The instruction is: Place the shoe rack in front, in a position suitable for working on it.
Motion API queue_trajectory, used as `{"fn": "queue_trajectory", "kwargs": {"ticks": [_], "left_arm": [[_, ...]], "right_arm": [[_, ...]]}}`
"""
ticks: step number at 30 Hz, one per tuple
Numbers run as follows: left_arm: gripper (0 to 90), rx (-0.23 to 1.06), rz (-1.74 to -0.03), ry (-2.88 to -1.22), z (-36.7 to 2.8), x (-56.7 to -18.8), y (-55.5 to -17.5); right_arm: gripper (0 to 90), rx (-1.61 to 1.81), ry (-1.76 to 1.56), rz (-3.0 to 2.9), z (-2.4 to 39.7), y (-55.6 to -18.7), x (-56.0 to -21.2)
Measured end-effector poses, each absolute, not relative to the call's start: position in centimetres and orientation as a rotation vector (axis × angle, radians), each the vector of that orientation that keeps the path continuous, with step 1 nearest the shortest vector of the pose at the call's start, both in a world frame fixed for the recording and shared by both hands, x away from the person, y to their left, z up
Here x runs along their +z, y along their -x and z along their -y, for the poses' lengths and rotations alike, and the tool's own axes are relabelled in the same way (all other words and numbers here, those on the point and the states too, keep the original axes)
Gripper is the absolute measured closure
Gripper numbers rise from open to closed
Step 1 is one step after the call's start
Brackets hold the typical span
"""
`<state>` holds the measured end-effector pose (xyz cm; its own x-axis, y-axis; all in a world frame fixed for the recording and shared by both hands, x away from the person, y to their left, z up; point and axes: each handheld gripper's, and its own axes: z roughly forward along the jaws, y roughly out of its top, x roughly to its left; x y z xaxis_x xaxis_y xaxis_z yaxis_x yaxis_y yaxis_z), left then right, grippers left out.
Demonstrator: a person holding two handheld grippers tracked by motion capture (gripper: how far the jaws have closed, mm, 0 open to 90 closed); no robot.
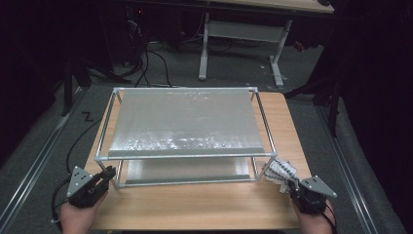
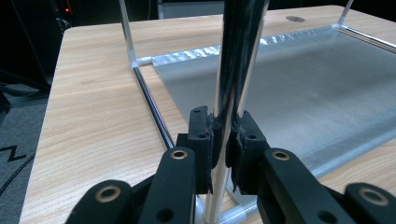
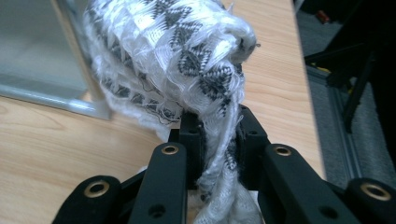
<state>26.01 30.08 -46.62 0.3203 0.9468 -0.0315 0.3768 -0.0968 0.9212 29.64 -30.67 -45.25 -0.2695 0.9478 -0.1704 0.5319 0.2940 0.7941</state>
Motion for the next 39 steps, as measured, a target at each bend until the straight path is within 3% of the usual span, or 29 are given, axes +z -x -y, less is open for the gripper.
{"fn": "queue_trajectory", "kwargs": {"ticks": [5, 19, 28, 39], "left_arm": [[79.9, 0.775, -1.209, -1.661, -30.0, -46.6, -25.6], [79.9, 0.792, -1.204, -1.684, -29.7, -46.6, -25.5], [79.9, 0.796, -1.205, -1.692, -29.6, -46.5, -25.5], [79.9, 0.806, -1.199, -1.698, -29.6, -46.5, -25.5]], "right_arm": [[76.5, 0.875, -1.292, -1.928, 29.6, -30.3, -45.2], [76.4, 1.056, -1.107, -1.824, 28.0, -27.6, -39.9], [76.6, 1.024, -1.078, -1.886, 26.9, -27.8, -40.7], [76.8, 0.915, -1.119, -2.032, 26.2, -29.1, -44.6]]}}
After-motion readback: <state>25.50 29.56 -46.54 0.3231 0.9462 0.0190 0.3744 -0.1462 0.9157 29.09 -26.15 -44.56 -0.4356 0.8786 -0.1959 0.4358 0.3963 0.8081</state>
